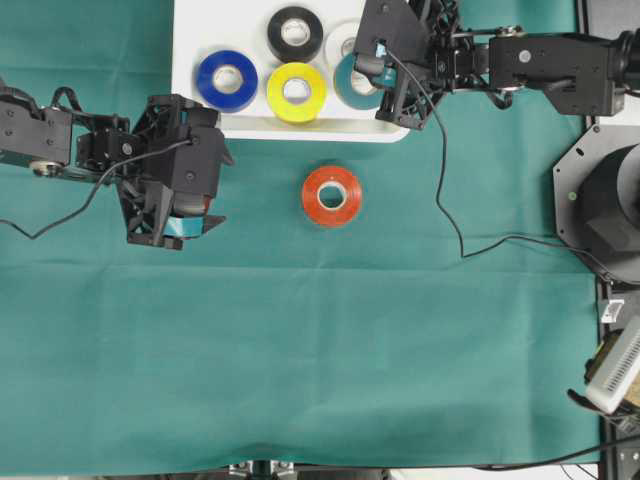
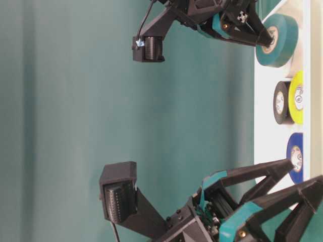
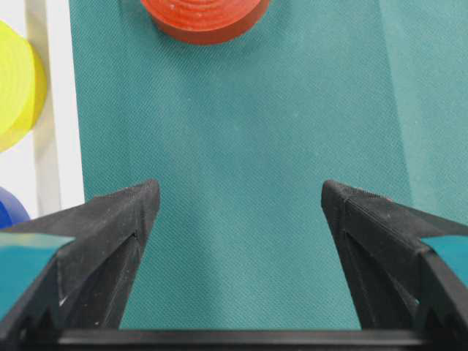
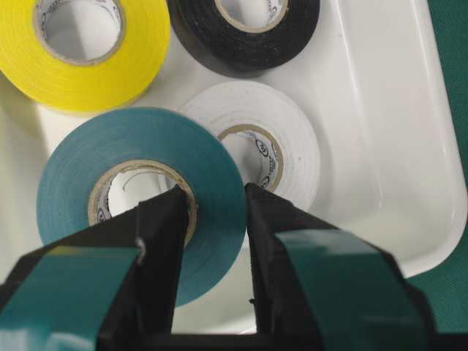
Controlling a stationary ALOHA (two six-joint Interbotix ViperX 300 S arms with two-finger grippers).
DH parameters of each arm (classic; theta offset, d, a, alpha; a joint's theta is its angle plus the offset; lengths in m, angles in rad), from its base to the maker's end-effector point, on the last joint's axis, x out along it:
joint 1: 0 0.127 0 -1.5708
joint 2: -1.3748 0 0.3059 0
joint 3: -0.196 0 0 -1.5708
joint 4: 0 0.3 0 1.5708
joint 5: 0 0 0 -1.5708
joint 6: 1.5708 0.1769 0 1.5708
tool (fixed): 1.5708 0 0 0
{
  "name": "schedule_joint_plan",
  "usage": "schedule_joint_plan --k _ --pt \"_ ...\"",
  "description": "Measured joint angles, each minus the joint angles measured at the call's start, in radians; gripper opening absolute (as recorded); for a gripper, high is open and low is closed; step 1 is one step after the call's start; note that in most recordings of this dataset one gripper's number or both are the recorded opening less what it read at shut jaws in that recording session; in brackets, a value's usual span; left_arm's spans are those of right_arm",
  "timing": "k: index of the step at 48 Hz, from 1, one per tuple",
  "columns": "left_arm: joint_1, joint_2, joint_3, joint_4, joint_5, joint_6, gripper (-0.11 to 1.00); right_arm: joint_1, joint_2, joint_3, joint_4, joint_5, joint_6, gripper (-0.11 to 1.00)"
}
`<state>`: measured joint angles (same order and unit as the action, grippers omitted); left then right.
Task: Put the tape alternately from left to right into the white case.
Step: 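Carry the teal tape with the right gripper into the tray, then open the right gripper and withdraw it to the right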
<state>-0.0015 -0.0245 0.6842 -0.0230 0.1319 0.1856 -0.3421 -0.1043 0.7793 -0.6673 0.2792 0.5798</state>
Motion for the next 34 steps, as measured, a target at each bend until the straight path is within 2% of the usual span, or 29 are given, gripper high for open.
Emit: schedule_joint_plan --k 18,20,28,30,34 --pt "0.0 0.0 0.0 -0.002 0.0 0.0 0.66 0.002 0.0 0.002 0.0 -0.006 0.0 0.24" --pt "0.0 0.0 0.0 0.0 0.0 0.0 0.66 0.002 0.0 0.0 0.0 -0.006 0.002 0.3" --pt "0.0 0.0 0.0 -0.002 0.0 0.0 0.66 0.0 -0.002 0.002 0.0 -0.006 0.005 0.79" --pt "0.0 0.0 0.0 -0.002 0.002 0.0 0.66 0.0 0.0 0.0 0.0 -0.006 0.005 0.8" --pt "0.0 0.0 0.0 -0.002 0.0 0.0 0.66 0.0 -0.002 0.0 -0.002 -0.006 0.005 0.75"
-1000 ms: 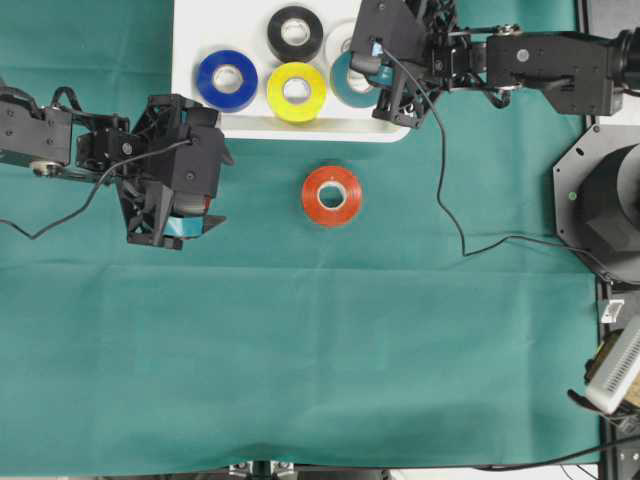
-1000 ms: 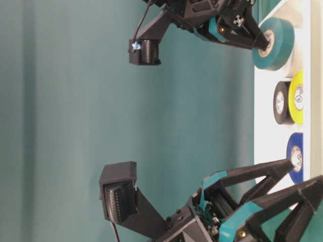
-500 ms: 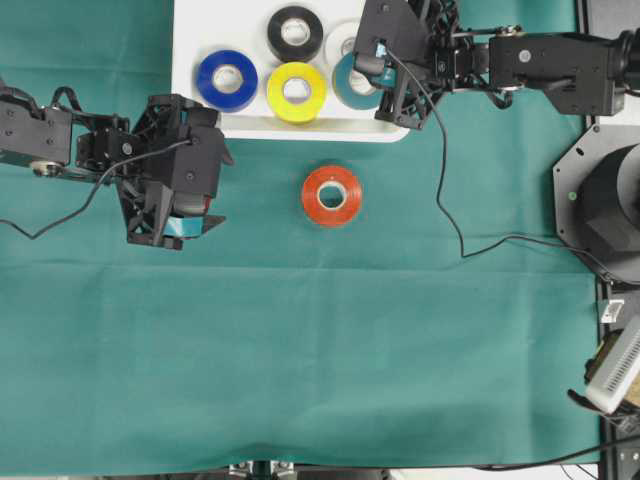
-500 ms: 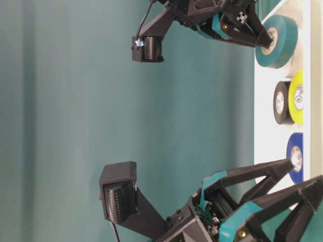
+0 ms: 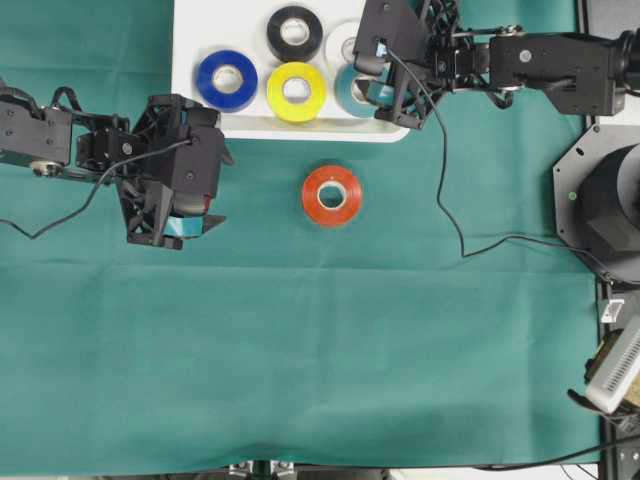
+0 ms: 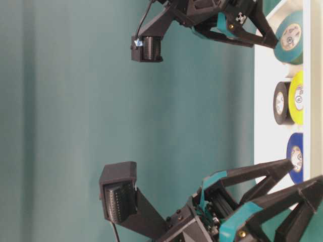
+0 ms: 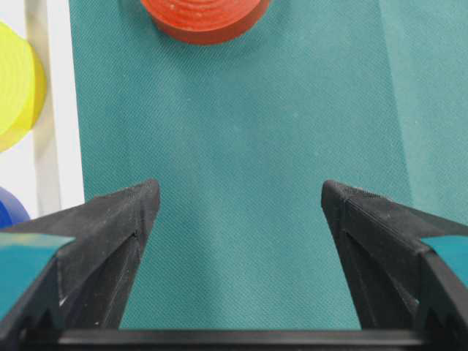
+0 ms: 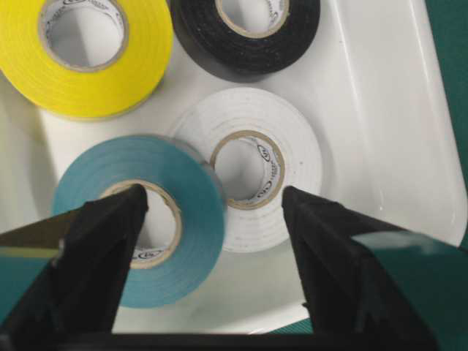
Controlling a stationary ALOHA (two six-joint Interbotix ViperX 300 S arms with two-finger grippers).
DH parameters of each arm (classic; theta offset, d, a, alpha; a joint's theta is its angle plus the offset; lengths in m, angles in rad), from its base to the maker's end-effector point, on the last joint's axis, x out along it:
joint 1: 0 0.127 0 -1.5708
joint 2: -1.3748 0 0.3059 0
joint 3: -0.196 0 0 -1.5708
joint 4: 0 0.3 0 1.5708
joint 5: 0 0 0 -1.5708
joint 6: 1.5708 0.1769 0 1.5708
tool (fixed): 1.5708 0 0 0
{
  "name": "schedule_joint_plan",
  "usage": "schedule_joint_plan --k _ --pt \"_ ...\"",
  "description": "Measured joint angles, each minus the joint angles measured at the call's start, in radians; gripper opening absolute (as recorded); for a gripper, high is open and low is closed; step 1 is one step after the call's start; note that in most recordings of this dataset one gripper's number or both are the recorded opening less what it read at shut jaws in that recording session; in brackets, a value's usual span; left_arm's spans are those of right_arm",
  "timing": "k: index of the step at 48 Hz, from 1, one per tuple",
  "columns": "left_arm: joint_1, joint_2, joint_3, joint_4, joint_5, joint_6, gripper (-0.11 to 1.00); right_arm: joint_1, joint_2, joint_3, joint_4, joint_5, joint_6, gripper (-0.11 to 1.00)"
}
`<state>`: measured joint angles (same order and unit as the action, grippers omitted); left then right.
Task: Put the tape alternately from left to right into the white case.
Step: 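Open the right gripper and withdraw it to the right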
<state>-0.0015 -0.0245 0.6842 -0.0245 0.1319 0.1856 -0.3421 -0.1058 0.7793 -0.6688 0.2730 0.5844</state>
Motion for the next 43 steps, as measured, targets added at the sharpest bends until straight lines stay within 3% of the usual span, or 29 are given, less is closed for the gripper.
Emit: schedule_joint_plan --k 30,43 --pt "0.0 0.0 0.0 0.0 0.0 0.0 0.66 0.002 -0.002 0.0 0.002 0.002 0.0 0.74" --pt "0.0 0.0 0.0 0.0 0.0 0.0 0.66 0.009 -0.08 0.049 0.002 -0.031 0.003 0.74"
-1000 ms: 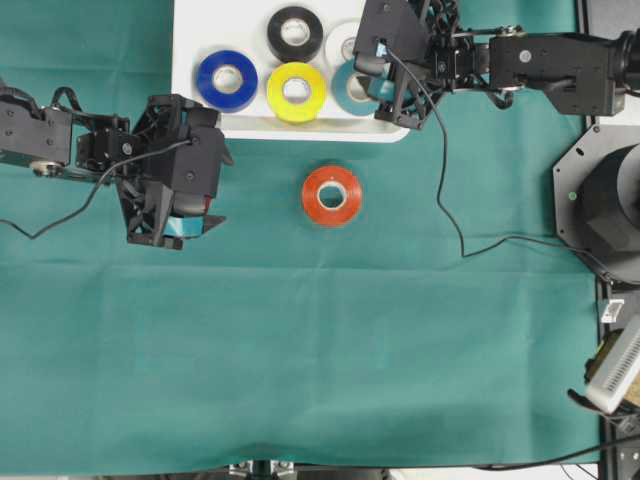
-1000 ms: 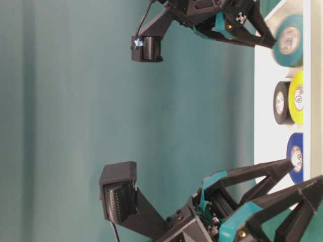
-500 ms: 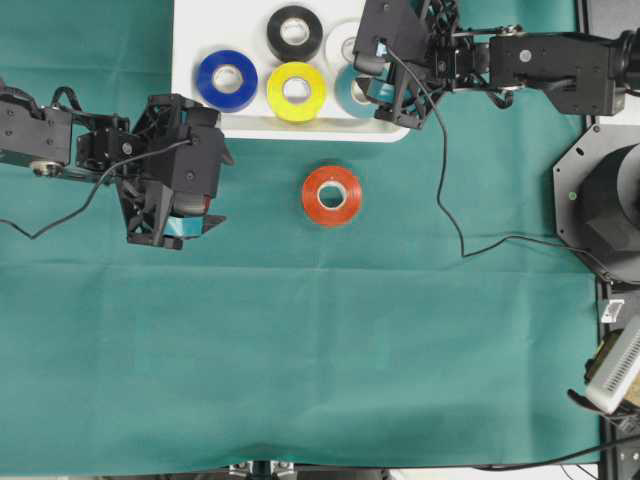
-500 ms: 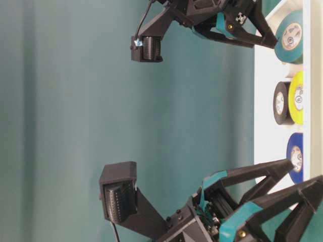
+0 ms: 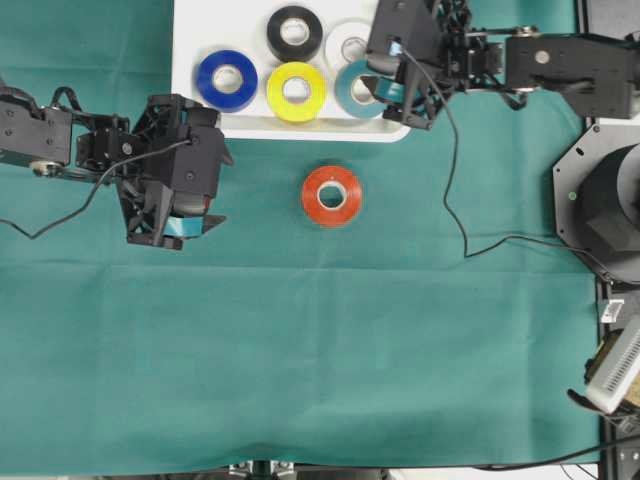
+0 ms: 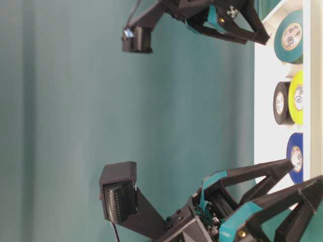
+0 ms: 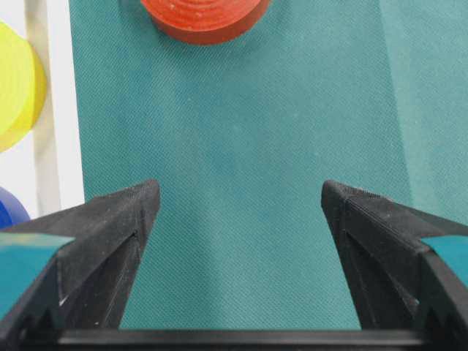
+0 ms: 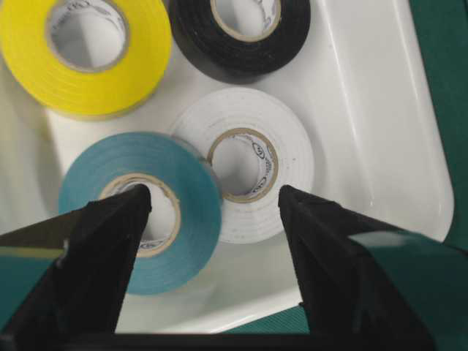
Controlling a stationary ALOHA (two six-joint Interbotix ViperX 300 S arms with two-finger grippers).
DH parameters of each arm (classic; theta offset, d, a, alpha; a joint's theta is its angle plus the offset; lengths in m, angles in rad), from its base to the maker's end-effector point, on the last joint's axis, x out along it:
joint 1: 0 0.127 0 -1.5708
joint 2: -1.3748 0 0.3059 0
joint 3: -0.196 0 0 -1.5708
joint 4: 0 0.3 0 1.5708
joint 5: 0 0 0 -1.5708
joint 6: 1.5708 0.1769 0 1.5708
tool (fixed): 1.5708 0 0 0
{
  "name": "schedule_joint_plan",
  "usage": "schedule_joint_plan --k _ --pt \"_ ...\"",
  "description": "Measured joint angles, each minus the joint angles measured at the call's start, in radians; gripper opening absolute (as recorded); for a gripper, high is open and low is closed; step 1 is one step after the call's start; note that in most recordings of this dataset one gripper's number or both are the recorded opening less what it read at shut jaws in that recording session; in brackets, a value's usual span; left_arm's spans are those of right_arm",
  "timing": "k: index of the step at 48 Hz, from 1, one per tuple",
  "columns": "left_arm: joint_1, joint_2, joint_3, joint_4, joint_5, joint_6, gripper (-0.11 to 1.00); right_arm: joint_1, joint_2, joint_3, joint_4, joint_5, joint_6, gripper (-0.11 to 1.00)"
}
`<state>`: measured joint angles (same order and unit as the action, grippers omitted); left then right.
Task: Put the tape alternately from left to right into the white case.
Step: 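Open the right gripper and withdraw it to the right, then move the left gripper to the red tape roll and grasp it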
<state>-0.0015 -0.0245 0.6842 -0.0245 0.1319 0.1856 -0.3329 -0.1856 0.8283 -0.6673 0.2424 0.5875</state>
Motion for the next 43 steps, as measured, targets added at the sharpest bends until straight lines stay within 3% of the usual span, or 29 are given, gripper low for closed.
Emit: schedule_joint_plan --k 21,32,43 --pt "0.0 0.0 0.0 0.0 0.0 0.0 0.66 0.173 -0.179 0.143 0.005 -0.21 0.003 0.74" --pt "0.0 0.0 0.0 0.0 0.0 -0.002 0.66 0.258 -0.236 0.206 0.006 -0.229 0.003 0.74" --pt "0.0 0.0 0.0 0.0 0.0 0.0 0.66 0.276 -0.282 0.249 0.006 -0.23 0.003 0.74"
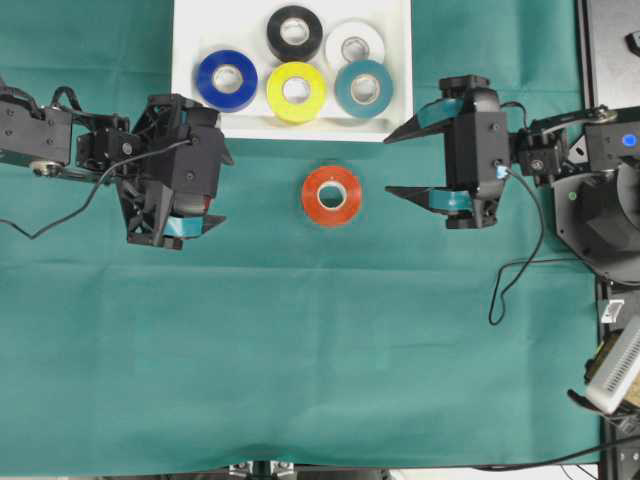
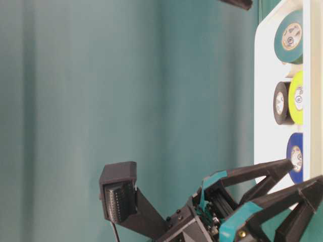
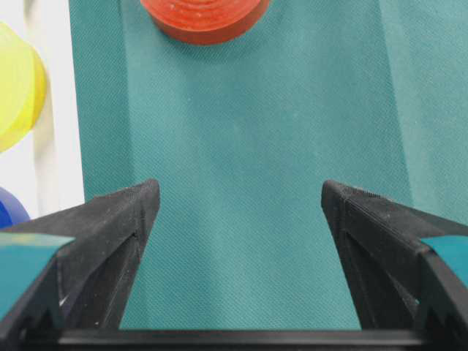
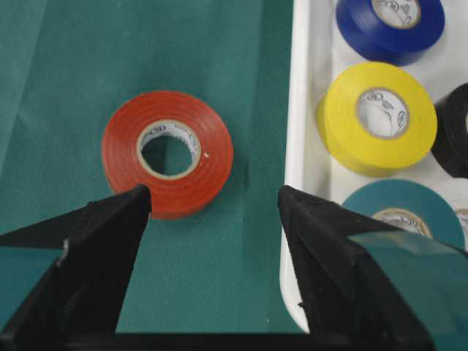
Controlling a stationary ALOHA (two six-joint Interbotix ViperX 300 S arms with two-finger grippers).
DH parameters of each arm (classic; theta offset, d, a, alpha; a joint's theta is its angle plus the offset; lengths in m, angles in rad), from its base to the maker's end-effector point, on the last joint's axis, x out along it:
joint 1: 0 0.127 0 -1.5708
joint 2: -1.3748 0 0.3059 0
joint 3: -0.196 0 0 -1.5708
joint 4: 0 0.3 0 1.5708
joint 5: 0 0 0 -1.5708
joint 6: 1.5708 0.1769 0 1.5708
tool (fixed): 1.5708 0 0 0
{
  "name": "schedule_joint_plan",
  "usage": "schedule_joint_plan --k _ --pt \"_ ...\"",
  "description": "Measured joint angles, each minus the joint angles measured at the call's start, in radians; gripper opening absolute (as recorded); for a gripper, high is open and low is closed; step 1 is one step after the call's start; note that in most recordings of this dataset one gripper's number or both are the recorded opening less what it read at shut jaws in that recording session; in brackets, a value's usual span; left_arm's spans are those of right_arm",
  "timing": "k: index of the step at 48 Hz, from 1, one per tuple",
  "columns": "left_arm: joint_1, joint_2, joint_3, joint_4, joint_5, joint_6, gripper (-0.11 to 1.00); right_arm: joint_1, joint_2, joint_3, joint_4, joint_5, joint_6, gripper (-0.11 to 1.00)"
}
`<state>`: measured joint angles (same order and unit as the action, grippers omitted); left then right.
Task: Put the tape alternately from left to right into the white case.
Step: 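Move the left gripper to the red tape roll and grasp it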
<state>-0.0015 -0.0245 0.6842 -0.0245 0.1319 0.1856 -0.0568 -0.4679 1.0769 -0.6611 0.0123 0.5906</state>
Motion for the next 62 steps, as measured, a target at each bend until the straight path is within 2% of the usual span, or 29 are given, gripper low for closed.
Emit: schedule_joint_plan --k 14,28,49,62 --pt "-0.002 0.003 -0.015 0.0 -0.006 0.008 0.66 0.0 -0.015 0.008 0.002 0.0 0.0 0.74" --pt "-0.017 0.1 -0.092 0.002 -0.029 0.029 0.65 0.0 -0.015 0.011 0.002 -0.002 0.0 0.74" --pt "-0.031 0.238 -0.272 0.0 0.029 0.244 0.65 0.0 -0.017 0.026 0.0 -0.003 0.0 0.74" --pt "-0.04 0.313 -0.353 0.002 0.061 0.347 0.65 0.0 -0.015 0.026 0.002 -0.003 0.0 0.74"
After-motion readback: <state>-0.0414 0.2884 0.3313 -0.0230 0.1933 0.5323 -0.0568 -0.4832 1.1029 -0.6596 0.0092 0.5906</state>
